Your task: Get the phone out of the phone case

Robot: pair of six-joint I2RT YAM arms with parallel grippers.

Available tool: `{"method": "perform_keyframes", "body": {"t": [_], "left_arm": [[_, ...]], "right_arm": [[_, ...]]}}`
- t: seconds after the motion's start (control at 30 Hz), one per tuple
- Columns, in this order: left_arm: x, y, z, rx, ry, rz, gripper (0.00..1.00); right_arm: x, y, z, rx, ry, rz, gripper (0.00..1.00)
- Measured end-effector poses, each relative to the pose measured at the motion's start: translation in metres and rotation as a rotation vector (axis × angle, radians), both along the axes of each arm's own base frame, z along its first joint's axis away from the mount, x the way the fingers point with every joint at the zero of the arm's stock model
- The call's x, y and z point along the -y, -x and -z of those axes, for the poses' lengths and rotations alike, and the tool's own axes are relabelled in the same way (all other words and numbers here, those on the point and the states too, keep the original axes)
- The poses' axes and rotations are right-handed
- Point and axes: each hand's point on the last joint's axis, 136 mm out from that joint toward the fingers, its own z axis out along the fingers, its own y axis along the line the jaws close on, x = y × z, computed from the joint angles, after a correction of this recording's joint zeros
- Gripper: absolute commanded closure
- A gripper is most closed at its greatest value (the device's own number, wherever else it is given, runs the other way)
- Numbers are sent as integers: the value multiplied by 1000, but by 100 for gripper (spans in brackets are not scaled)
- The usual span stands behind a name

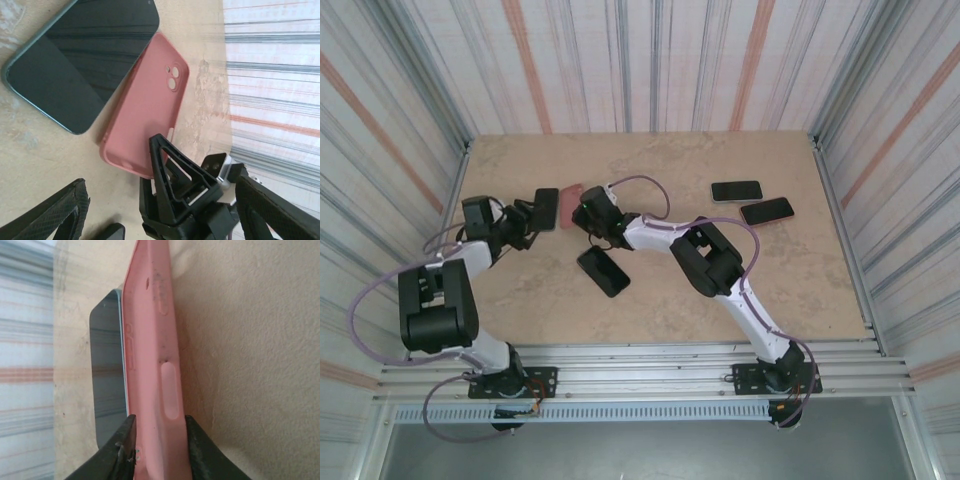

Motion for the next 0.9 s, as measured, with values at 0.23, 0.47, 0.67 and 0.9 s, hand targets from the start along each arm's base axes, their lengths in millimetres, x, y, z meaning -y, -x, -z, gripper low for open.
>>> {"method": "perform_keyframes", "body": {"t": [0.23,0.47,0.67,0.9], "left_arm": [[2,13,-14,15,-38,23,15],[3,23,-29,44,-73,42,15],[4,26,-29,38,-77,46,15],[4,29,-32,44,-87,54,15]], "right_arm": [[-4,-2,-13,79,87,-82,52],[-5,7,-6,105,174,-193,48],[-6,16,-2,79,197,-253,45],[-5,9,-12,101,205,-271,34]]}}
